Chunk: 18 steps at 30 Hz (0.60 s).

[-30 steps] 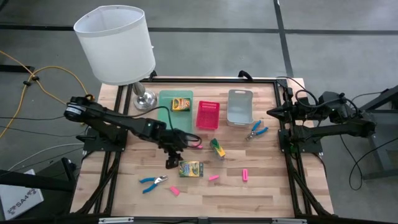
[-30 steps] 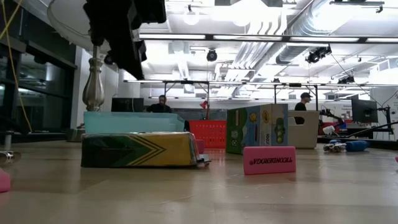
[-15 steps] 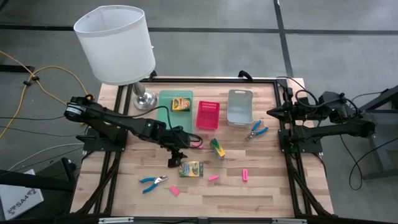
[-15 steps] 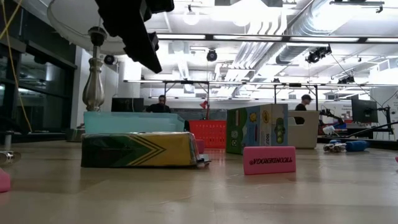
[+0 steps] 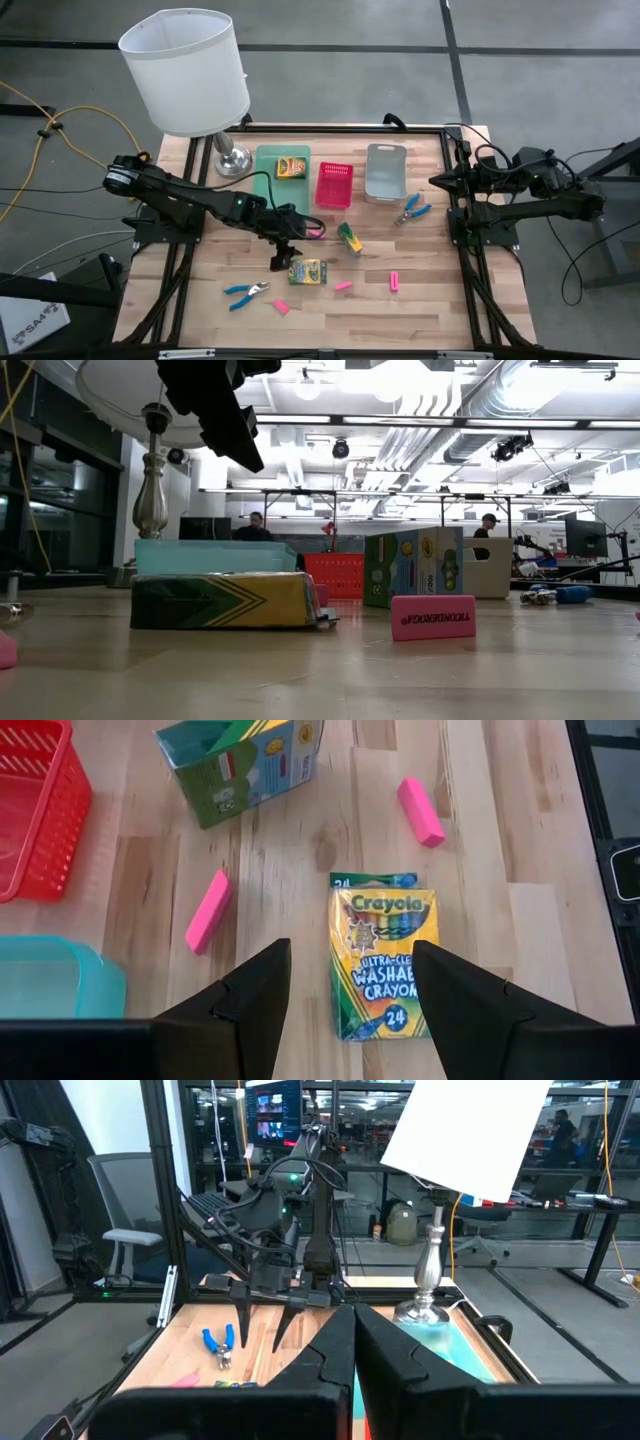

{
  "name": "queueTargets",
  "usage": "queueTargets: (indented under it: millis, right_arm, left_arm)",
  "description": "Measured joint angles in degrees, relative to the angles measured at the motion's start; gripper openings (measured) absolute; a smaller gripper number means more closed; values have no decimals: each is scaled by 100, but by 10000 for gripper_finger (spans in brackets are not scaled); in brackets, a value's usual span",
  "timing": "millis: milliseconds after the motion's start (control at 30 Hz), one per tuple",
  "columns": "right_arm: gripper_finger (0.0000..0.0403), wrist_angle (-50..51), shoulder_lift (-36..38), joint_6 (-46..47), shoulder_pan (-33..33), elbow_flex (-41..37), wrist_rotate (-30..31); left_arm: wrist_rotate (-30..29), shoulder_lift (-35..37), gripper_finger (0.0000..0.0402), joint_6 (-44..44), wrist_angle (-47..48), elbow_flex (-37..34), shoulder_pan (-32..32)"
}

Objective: Pick & Place School Supplies
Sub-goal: Put the yellow crayon box into the green bin

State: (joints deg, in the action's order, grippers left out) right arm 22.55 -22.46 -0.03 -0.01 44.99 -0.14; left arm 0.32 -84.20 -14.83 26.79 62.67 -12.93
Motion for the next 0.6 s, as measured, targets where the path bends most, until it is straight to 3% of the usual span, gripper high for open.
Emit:
queueTargets:
  millis: [433,600]
  right_arm:
    - [2,-41,-10,13,2,0,0]
    - [2,-82,-399,440,0,4,-103]
  left_arm:
    - [-23,2,205,109,-49,0,0]
    - [-48,2,205,326,-151,0,0]
